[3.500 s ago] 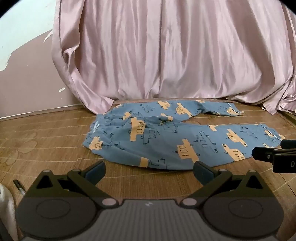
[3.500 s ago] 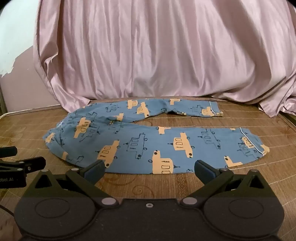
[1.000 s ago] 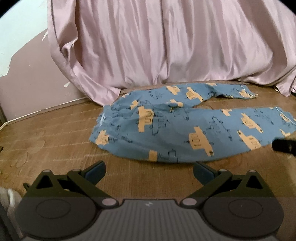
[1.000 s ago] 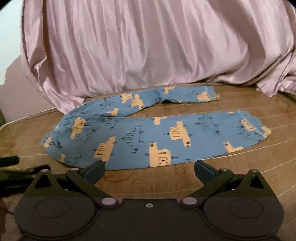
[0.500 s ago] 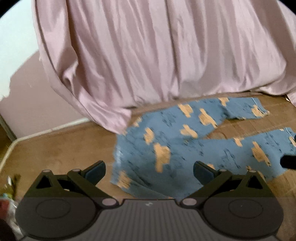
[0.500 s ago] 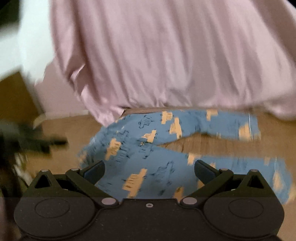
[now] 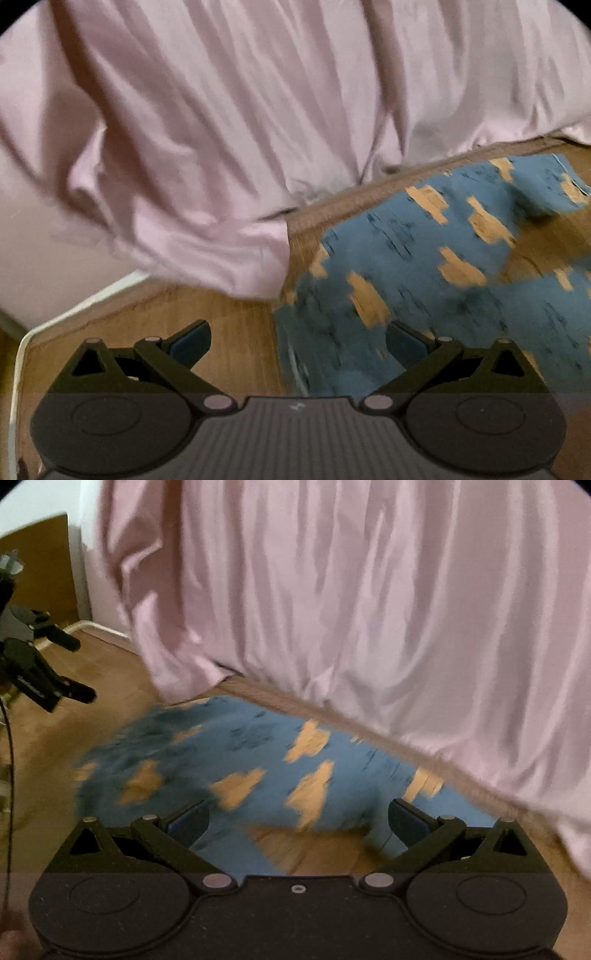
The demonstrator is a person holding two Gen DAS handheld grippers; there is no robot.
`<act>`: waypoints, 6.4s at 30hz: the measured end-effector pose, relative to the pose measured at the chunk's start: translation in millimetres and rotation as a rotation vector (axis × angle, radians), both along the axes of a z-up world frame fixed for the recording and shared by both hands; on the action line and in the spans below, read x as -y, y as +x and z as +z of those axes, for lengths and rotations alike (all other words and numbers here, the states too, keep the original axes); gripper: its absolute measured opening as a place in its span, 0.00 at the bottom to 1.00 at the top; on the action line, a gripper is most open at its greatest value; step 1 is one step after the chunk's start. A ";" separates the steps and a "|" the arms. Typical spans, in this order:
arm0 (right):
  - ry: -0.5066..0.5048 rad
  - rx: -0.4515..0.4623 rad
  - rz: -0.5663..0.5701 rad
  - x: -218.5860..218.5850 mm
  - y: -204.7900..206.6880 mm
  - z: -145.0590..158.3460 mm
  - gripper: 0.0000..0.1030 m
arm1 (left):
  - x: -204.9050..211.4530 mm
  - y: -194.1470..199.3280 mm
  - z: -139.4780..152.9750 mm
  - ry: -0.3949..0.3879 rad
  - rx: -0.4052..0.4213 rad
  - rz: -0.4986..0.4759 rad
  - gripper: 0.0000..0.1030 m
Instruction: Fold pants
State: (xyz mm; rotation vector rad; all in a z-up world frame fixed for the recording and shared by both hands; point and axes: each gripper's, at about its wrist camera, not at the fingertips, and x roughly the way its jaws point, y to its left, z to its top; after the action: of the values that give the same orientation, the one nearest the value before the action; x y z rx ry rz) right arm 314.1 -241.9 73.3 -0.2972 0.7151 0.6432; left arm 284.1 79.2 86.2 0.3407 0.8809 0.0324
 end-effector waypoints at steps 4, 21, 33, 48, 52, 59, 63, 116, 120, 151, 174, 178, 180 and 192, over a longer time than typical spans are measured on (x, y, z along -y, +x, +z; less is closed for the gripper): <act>-0.059 0.020 -0.007 -10.6 67.4 -25.8 0.99 | -12.0 49.9 -25.9 -0.033 0.071 -0.061 1.00; -0.100 -0.155 -0.058 -40.7 215.7 -107.5 0.81 | -23.4 179.6 -119.5 -0.240 -0.165 -0.092 0.48; -0.029 -0.104 -0.133 -35.7 201.0 -127.1 0.25 | -21.8 169.0 -134.5 -0.259 -0.104 -0.075 0.04; -0.138 0.125 -0.159 -78.3 210.0 -109.6 0.01 | -9.1 164.0 -111.0 -0.150 0.095 -0.093 0.10; -0.194 0.078 -0.161 -87.7 220.0 -132.5 0.07 | -37.1 163.6 -119.1 -0.272 0.065 -0.065 0.56; -0.046 0.087 -0.028 -81.2 203.6 -114.5 0.70 | -100.3 127.9 -105.7 -0.344 0.087 -0.177 0.57; -0.053 0.086 0.079 -94.8 190.3 -110.8 0.77 | -108.4 116.9 -112.4 -0.356 0.043 -0.192 0.56; -0.100 0.052 0.120 -138.4 188.4 -109.4 0.00 | -96.1 121.5 -106.8 -0.220 -0.012 0.018 0.09; -0.066 0.113 0.111 -125.9 166.6 -96.2 0.00 | -96.4 107.2 -97.8 -0.218 0.050 0.000 0.09; 0.080 0.255 0.101 -19.2 -121.1 -48.3 0.00 | -21.2 -110.0 -62.7 -0.102 0.231 -0.157 0.03; 0.053 0.213 0.046 -29.7 -199.8 -93.3 0.00 | -11.8 -147.4 -106.4 -0.014 0.188 -0.233 0.04; 0.023 0.158 0.040 -31.4 -206.1 -107.0 0.00 | -12.5 -153.2 -121.7 -0.010 0.135 -0.222 0.04; 0.022 0.135 0.033 -31.9 -204.5 -111.1 0.00 | -12.4 -153.6 -125.2 -0.006 0.118 -0.220 0.04; -0.050 0.067 0.061 -37.6 -209.4 -127.6 0.00 | -17.5 -163.0 -124.4 -0.096 0.056 -0.216 0.38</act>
State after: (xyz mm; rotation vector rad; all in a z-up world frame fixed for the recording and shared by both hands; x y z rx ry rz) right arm 104.7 -204.3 -54.3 -0.3864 0.6601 0.6713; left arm 121.1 96.7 -38.2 0.3420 0.7831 -0.1988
